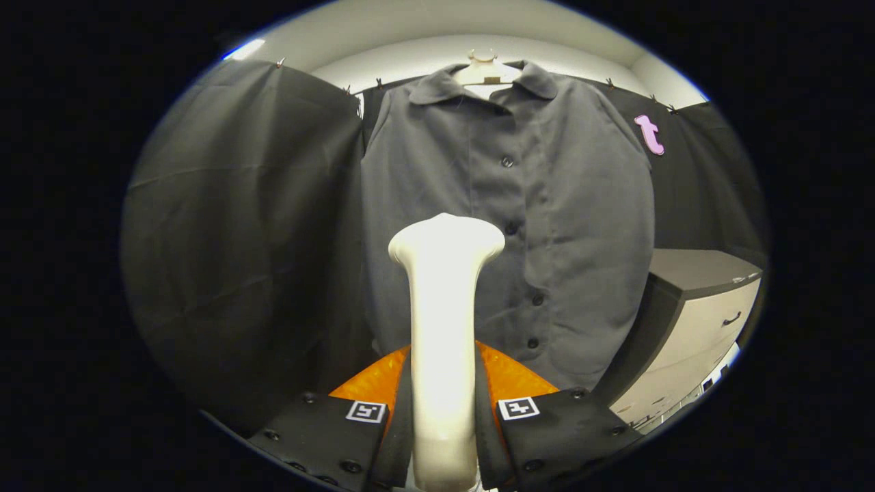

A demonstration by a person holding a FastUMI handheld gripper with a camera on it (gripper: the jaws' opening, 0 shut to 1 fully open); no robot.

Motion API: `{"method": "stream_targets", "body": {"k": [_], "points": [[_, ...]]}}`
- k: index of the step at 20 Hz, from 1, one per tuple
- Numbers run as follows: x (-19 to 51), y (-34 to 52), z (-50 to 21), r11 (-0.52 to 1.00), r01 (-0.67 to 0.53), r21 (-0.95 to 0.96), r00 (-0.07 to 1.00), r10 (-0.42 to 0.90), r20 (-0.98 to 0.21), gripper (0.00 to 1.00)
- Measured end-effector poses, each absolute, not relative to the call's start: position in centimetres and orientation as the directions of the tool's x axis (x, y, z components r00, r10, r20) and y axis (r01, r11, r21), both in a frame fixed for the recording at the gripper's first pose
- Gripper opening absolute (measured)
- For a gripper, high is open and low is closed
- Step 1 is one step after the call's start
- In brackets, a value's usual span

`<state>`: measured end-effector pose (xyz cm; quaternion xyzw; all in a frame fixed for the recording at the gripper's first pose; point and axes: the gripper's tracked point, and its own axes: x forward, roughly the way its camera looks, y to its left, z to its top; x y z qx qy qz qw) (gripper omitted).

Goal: Iron the clothes twice with a garment steamer, once on the left side and once on the right side.

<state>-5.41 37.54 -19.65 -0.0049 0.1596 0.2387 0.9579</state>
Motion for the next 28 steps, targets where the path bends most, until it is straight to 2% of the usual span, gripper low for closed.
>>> {"method": "stream_targets", "body": {"k": [10,18,28], "points": [[-4.8,26.5,-10.3,0.915,-0.396,0.073,0.9,0.403,-0.166,0.46],[-2.9,18.4,-8.3,0.95,-0.308,0.045,0.944,0.311,-0.11,0.46],[-3.4,11.4,-7.8,0.959,-0.278,-0.054,0.958,0.272,-0.093,0.46]]}}
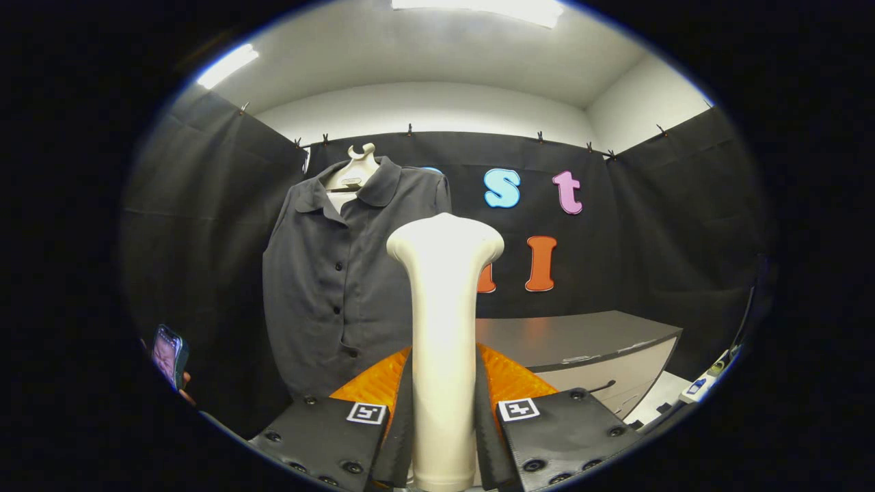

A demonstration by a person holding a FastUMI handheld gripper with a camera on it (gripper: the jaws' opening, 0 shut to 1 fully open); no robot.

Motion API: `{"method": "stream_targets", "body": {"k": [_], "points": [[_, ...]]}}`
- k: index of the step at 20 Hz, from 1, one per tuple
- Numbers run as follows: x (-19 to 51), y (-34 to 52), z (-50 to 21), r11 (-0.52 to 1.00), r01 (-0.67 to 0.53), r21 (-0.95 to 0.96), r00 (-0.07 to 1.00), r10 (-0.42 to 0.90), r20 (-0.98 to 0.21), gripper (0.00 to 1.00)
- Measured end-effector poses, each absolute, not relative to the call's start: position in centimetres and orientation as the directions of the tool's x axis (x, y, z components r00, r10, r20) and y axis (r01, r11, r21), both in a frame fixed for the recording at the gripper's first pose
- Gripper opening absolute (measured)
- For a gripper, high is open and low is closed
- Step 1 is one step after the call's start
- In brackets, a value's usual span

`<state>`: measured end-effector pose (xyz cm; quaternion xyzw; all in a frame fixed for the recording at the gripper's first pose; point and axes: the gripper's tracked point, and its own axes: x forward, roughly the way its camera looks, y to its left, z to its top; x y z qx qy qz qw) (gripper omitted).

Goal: Iron the clothes twice with a garment steamer, once on the left side and once on the right side.

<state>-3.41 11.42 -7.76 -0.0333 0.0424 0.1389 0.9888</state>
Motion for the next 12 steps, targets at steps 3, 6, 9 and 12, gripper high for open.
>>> {"method": "stream_targets", "body": {"k": [3,6,9,12], "points": [[-3.7,10.2,-7.7,0.958,-0.28,-0.056,0.957,0.275,-0.09,0.45],[-3.9,9.1,-7.6,0.959,-0.279,-0.046,0.958,0.274,-0.087,0.46],[-4.3,8.3,-7.5,0.96,-0.278,-0.041,0.958,0.274,-0.081,0.46],[-4.6,7.8,-7.4,0.96,-0.276,-0.044,0.959,0.273,-0.075,0.46]]}}
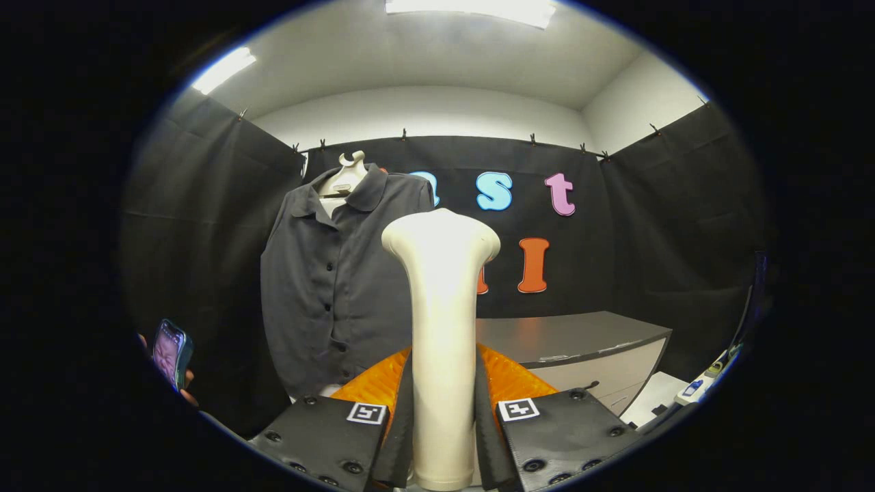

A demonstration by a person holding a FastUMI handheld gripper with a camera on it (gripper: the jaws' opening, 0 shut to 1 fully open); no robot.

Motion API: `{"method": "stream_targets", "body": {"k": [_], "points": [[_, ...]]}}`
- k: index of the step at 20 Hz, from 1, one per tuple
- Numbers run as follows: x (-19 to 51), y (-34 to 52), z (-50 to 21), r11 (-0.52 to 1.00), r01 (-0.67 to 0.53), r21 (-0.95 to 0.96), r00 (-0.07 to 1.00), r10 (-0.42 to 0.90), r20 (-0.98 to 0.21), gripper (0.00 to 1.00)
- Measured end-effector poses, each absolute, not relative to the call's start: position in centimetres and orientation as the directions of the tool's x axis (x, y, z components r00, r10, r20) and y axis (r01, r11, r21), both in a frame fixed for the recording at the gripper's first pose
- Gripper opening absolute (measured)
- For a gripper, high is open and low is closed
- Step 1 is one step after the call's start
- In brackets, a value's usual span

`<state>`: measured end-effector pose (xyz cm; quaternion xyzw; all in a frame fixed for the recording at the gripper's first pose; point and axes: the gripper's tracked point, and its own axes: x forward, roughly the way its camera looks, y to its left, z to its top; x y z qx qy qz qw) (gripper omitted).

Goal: Iron the clothes twice with a garment steamer, once on the left side and once on the right side.

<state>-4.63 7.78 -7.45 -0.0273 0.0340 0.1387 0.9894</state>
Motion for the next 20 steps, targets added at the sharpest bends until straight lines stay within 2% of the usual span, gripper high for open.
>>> {"method": "stream_targets", "body": {"k": [20], "points": [[-4.2,7.1,-9.8,0.969,-0.246,-0.028,0.963,0.241,-0.124,0.46]]}}
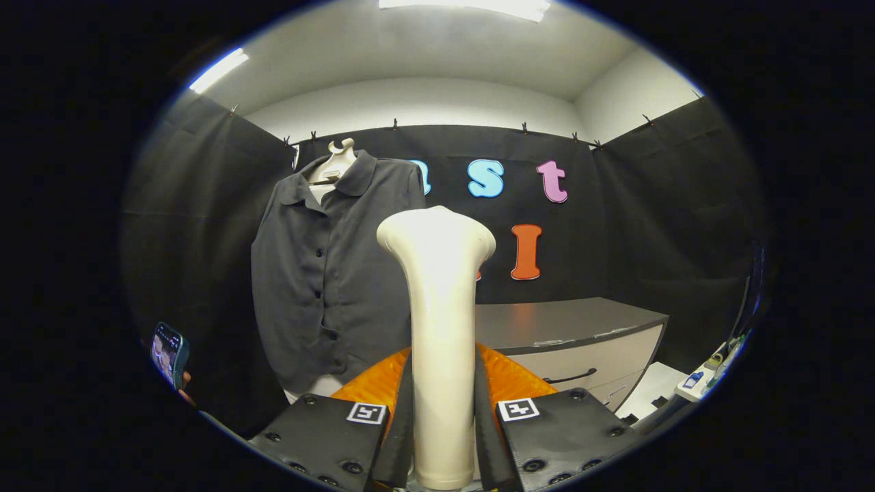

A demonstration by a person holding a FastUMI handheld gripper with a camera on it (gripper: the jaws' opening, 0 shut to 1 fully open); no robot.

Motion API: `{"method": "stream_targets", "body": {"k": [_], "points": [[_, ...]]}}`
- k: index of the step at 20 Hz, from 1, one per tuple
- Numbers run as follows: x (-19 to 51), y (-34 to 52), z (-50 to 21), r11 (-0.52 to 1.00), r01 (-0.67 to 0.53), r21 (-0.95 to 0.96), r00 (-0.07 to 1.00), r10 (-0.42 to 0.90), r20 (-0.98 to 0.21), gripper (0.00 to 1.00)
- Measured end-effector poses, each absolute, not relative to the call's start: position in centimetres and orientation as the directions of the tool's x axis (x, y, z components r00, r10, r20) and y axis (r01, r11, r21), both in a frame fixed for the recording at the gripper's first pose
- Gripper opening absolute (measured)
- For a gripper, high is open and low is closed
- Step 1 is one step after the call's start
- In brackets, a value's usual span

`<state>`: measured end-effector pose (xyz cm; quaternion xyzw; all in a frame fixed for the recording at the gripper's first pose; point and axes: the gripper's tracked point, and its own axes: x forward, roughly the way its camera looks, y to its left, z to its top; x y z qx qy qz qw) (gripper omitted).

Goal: Iron the clothes twice with a garment steamer, once on the left side and once on the right side.

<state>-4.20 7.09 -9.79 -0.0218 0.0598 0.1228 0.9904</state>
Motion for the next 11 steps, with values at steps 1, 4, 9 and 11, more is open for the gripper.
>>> {"method": "stream_targets", "body": {"k": [1,4,9,11], "points": [[-4.16,7.14,-9.84,0.969,-0.245,-0.026,0.963,0.24,-0.124,0.46],[-3.88,7.3,-9.99,0.97,-0.242,-0.019,0.963,0.238,-0.124,0.46],[-3.59,7.46,-10.13,0.971,-0.238,-0.01,0.964,0.235,-0.127,0.46],[-3.53,7.47,-10.24,0.971,-0.239,-0.011,0.964,0.235,-0.127,0.46]]}}
